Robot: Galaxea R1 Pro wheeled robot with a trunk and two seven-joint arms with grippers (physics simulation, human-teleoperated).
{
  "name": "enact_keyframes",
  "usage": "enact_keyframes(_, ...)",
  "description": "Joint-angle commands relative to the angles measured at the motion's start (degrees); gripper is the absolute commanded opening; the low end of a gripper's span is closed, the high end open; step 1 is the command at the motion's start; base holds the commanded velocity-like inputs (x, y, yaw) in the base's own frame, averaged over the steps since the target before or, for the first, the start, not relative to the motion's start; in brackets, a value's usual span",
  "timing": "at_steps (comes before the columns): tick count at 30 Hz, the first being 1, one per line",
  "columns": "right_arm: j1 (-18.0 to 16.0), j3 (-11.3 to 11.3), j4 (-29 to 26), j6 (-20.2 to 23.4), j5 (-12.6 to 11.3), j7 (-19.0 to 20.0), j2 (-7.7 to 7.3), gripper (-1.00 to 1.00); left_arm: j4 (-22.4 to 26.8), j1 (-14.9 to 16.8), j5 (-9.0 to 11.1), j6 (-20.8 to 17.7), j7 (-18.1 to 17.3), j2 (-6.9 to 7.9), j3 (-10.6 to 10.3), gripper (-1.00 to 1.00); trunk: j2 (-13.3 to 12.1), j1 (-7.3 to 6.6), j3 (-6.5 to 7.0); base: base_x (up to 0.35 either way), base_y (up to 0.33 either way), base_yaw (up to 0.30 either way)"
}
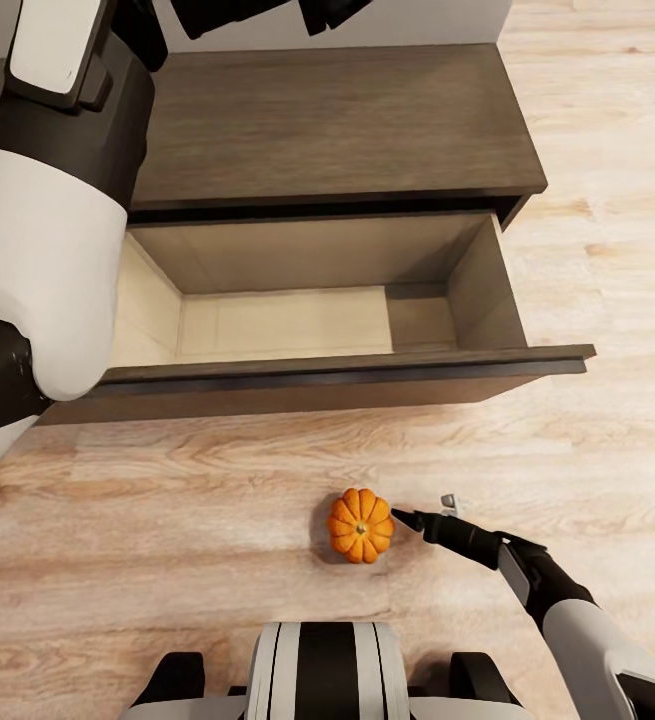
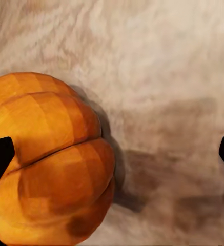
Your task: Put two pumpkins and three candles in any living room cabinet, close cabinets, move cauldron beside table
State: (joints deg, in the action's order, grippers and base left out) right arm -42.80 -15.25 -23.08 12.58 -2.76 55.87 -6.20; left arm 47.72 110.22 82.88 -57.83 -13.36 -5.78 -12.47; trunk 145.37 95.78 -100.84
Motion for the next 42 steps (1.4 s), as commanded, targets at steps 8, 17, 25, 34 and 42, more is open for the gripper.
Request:
enact_keyframes(8,0.0,0.0,-0.1,0.0,0.0,6.5,-0.13,1.00,0.0,0.0,0.0,0.0,0.0,-0.02,0.0,1.00,0.0,0.00,0.00,0.000,0.000,0.003)
enact_keyframes(17,0.0,5.2,-0.5,0.0,0.2,6.2,0.14,1.00,1.0,0.1,0.0,-0.1,0.1,0.06,0.0,1.00,0.0,0.00,0.00,0.000,0.000,0.000)
enact_keyframes(25,0.0,6.9,-0.5,0.1,0.1,3.1,0.22,1.00,1.2,0.0,0.0,-0.1,0.1,0.04,0.0,1.00,0.0,0.00,0.00,0.000,0.000,0.117)
enact_keyframes(34,0.0,7.1,-0.5,0.3,0.1,-0.8,0.34,1.00,1.3,0.1,0.0,-0.1,0.1,-0.01,0.0,1.00,0.0,0.00,0.00,0.000,0.000,0.116)
enact_keyframes(42,0.0,6.8,-1.2,1.2,-0.5,2.3,-0.33,1.00,0.9,-0.6,0.3,0.6,0.4,-0.67,-0.1,1.00,0.0,-0.01,0.01,0.000,0.000,0.012)
